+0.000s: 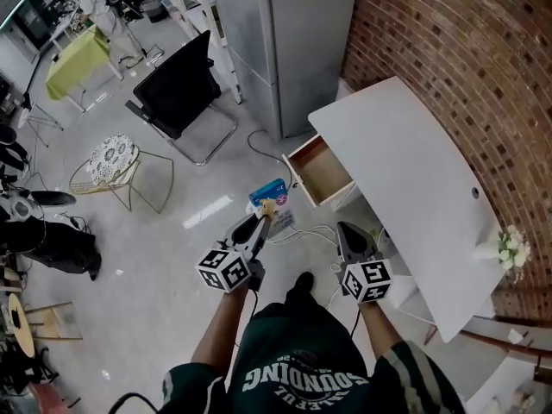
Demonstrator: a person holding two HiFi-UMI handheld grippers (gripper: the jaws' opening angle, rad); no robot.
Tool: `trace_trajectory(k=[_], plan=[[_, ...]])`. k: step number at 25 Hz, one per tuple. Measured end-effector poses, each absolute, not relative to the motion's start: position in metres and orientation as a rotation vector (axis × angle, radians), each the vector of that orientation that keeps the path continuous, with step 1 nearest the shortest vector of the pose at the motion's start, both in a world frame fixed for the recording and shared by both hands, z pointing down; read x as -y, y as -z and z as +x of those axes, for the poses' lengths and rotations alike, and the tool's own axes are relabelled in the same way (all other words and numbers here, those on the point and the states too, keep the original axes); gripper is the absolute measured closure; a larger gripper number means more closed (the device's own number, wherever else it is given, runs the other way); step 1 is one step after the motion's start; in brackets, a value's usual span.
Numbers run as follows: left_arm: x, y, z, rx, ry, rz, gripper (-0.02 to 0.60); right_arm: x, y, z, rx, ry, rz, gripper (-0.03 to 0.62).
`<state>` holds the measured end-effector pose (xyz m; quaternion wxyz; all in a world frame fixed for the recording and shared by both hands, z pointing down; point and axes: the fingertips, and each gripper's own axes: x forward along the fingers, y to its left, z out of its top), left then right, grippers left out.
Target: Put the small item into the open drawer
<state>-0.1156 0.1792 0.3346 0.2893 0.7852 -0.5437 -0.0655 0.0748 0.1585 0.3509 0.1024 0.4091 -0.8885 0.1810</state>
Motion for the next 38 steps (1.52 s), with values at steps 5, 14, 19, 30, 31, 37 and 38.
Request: trace_trajectory(k=[5, 14, 19, 30, 31, 37, 38], plan=[[-0.145, -0.336, -0.134, 1.467, 0.167, 2.082, 0.480, -0.128, -0.354, 0.054, 2.622, -0.535, 1.164, 0.571], [-0.076, -0.347, -0.165, 1.398, 0.146, 2.101, 0.480, -0.069, -0.361, 0.031, 2.568, -0.544, 1.235, 0.571], [-0.029, -0.358, -0.178, 1.290, 0.106, 2.141, 0.480, -0.032, -0.362, 0.012, 2.515, -0.548, 1.330, 0.571], [0.038, -0.370, -0.175, 1.097, 0.024, 2.223, 0.481, 0.006, -0.365, 0.011, 2.393, -0.583, 1.519, 0.571], [0.040, -0.372, -0.173, 1.091, 0.022, 2.221, 0.480, 0.008, -0.367, 0.013, 2.386, -0.587, 1.524, 0.571], [0.050, -0.381, -0.163, 1.080, -0.011, 2.213, 0.482, 0.017, -0.372, 0.021, 2.380, -0.598, 1.519, 0.571], [0.050, -0.383, -0.162, 1.080, -0.020, 2.212, 0.482, 0.017, -0.374, 0.021, 2.379, -0.606, 1.516, 0.571]])
